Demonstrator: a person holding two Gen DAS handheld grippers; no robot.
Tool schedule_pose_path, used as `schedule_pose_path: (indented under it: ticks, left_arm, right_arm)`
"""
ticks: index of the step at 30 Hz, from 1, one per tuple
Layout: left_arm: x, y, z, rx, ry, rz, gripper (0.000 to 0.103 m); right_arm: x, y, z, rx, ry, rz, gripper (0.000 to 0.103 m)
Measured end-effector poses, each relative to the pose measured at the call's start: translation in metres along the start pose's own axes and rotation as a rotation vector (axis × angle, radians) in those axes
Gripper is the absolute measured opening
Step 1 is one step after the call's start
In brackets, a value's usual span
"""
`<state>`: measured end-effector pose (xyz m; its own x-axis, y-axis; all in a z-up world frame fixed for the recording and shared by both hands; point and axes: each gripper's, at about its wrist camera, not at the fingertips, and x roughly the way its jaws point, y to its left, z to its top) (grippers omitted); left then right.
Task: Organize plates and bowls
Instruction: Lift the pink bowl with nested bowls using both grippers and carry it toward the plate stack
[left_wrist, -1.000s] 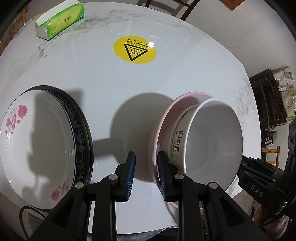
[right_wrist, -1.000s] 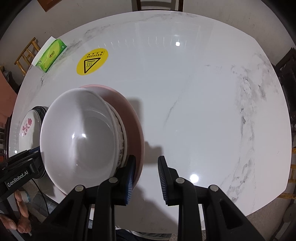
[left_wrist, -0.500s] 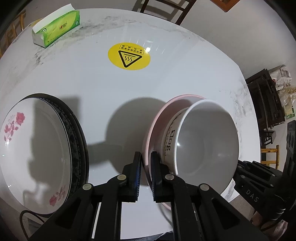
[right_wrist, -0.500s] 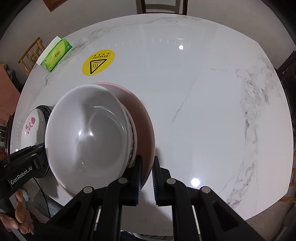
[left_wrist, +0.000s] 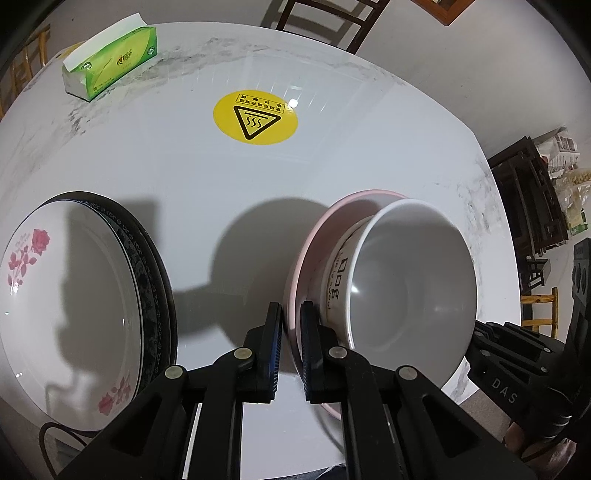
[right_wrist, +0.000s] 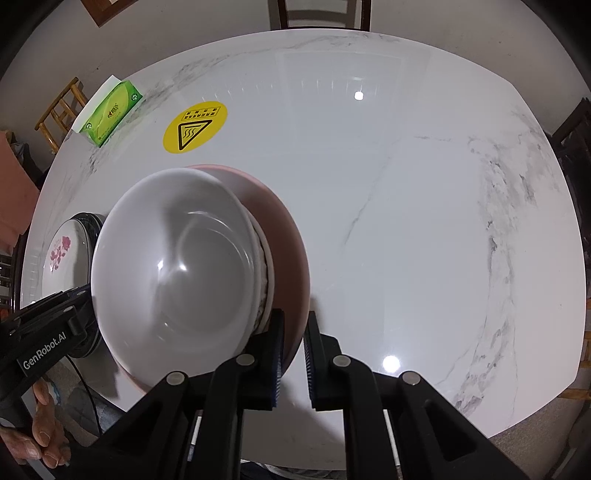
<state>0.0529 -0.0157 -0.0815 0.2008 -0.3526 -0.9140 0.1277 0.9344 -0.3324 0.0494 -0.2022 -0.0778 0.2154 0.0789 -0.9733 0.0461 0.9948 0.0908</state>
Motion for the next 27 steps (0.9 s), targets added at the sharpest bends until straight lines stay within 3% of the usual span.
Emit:
schedule_pose_path:
  ticks: [27]
  left_arm:
    - [-0.0014, 0.0033, 0.0, 0.003, -0.001, 0.004, 0.005]
  right_arm:
    - [-0.003, 0.0034, 0.0004, -0.019, -0.006, -0.005, 0.011]
